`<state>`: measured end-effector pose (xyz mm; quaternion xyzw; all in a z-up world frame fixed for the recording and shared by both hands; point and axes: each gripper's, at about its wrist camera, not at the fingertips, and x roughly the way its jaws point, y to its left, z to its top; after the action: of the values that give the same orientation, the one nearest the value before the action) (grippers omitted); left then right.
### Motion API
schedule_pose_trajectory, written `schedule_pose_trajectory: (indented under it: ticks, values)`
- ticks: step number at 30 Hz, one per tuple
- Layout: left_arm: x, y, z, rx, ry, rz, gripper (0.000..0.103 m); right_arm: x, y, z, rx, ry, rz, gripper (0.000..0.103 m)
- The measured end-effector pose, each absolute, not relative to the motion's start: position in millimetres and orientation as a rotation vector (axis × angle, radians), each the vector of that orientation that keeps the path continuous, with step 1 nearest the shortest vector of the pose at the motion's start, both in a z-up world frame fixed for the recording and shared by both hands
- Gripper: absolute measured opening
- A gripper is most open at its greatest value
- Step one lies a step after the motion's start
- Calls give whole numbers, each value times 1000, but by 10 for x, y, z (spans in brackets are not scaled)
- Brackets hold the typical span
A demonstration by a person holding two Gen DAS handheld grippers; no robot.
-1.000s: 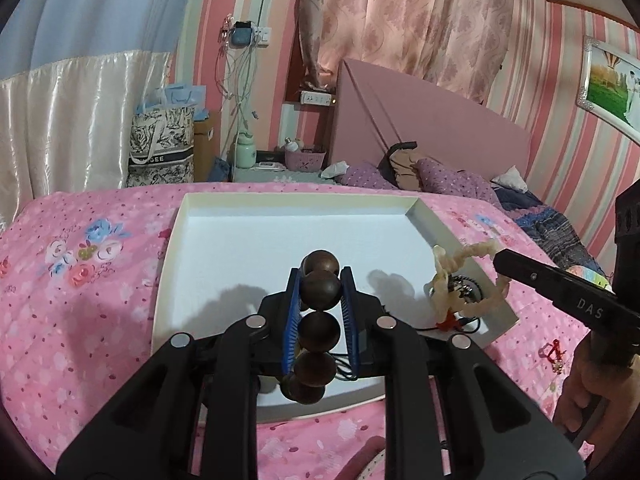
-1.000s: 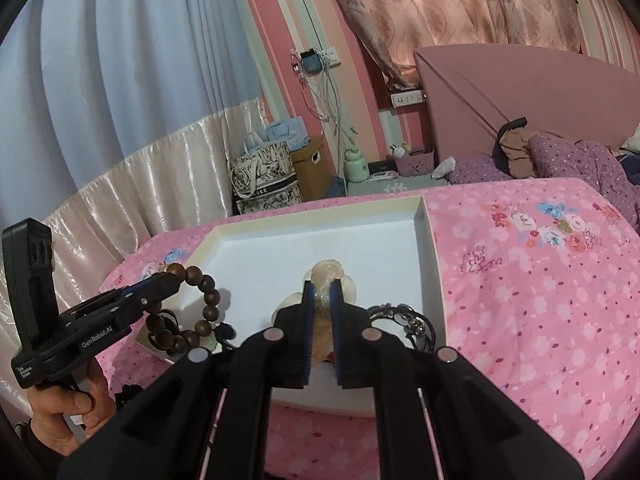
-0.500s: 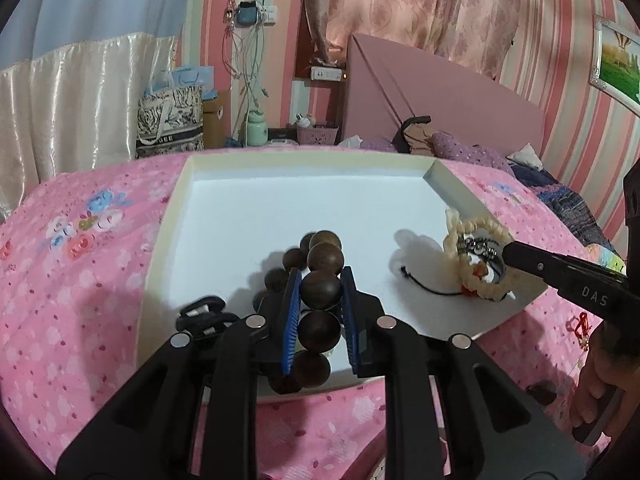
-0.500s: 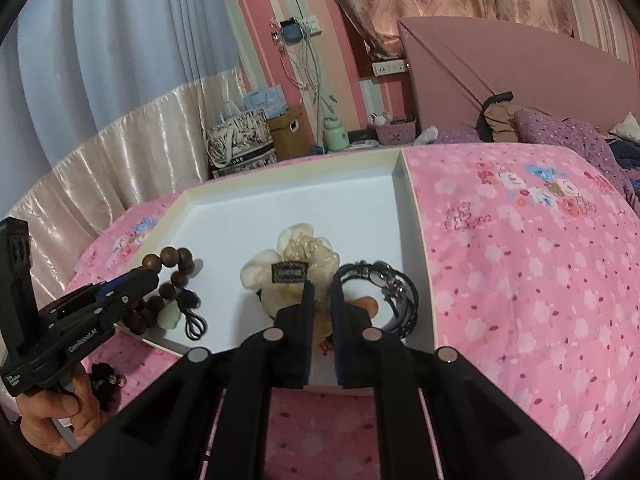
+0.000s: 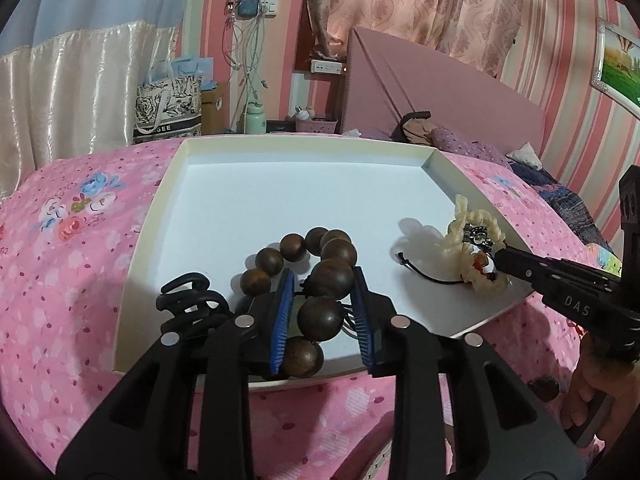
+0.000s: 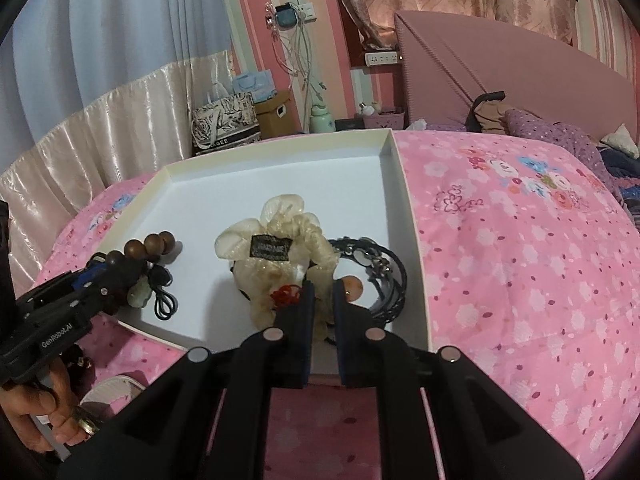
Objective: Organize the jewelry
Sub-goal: 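Lower and open the left tool in the tray while right releases the scrunchie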
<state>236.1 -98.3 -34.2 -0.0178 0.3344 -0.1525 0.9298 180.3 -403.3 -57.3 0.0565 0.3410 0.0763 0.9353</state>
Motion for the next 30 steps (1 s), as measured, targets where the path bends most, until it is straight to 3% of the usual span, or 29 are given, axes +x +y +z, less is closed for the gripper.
schedule_pose_trajectory:
  ticks: [11,15,17,19,23,27,30]
  values:
    - [2347,-906,-353,-32,690,-294,41,1790,-4044,-579,116,692,144,11]
    - [2354,-902,-350,-30,689,-290,50,1802,-4043,-578,116,695,140,12]
    - [2356,-902,-352,-27,688,-287,51,1803,-4053,-578,120,693,135,20]
    - [2354,-909,-348,-21,687,-284,57,1793,-4065,-568,123,685,129,39]
    - [2332,-908,-331,-11,676,-278,64,1789,-4070,-559,123,678,125,40]
    - [2323,-912,-328,-8,671,-274,67,1767,-4059,-545,113,663,122,51]
    - [2322,-917,-331,-9,672,-274,68,1765,-4053,-541,111,661,121,52]
